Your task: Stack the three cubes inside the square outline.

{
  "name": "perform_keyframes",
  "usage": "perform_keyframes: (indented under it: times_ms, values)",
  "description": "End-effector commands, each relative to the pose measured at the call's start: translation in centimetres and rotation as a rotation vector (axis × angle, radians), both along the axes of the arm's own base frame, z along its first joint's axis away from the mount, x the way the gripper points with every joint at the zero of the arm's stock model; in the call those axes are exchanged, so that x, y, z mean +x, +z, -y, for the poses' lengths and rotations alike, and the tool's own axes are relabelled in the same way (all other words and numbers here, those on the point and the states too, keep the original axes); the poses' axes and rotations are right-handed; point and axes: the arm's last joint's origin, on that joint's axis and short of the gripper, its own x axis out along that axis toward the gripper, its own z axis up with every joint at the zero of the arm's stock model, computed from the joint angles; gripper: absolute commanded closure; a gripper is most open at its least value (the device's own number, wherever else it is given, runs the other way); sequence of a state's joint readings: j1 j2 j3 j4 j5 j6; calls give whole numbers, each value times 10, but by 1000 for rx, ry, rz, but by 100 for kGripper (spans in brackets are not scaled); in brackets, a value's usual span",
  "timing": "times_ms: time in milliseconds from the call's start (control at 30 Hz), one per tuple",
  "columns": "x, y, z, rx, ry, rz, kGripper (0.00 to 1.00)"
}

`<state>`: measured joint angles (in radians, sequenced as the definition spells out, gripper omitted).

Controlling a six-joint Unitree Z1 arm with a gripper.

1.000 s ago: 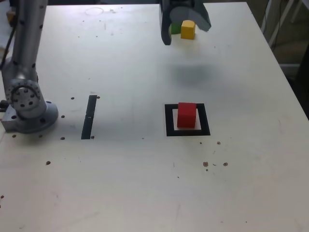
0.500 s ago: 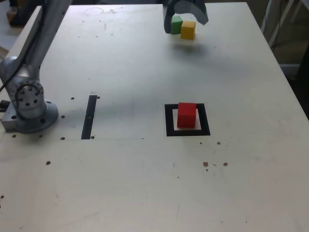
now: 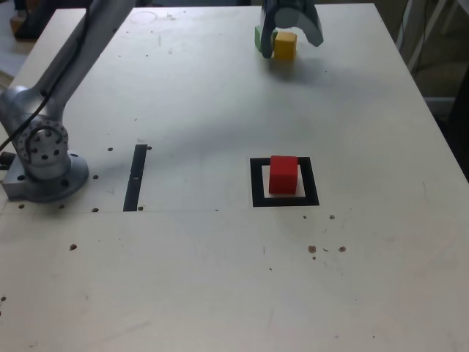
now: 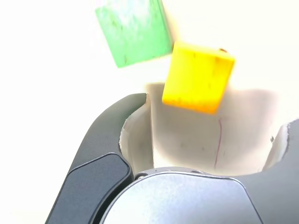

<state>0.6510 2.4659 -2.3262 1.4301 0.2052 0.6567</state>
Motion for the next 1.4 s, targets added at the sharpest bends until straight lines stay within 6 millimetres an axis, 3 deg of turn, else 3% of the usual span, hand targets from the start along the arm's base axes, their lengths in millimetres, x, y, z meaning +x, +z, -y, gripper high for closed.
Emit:
perform_keyframes:
  times_ms: [0,533,667,967,1367]
  values:
    - [0,-1,-4,-3,0,5,10]
    - [3,-4,-11,9,-8,3,17]
    - [3,-5,-12,15,-7,-1,24]
    - [4,-10,-13,23,-5,-16,51]
    - [5,-15,-14,13,-5,-30,56]
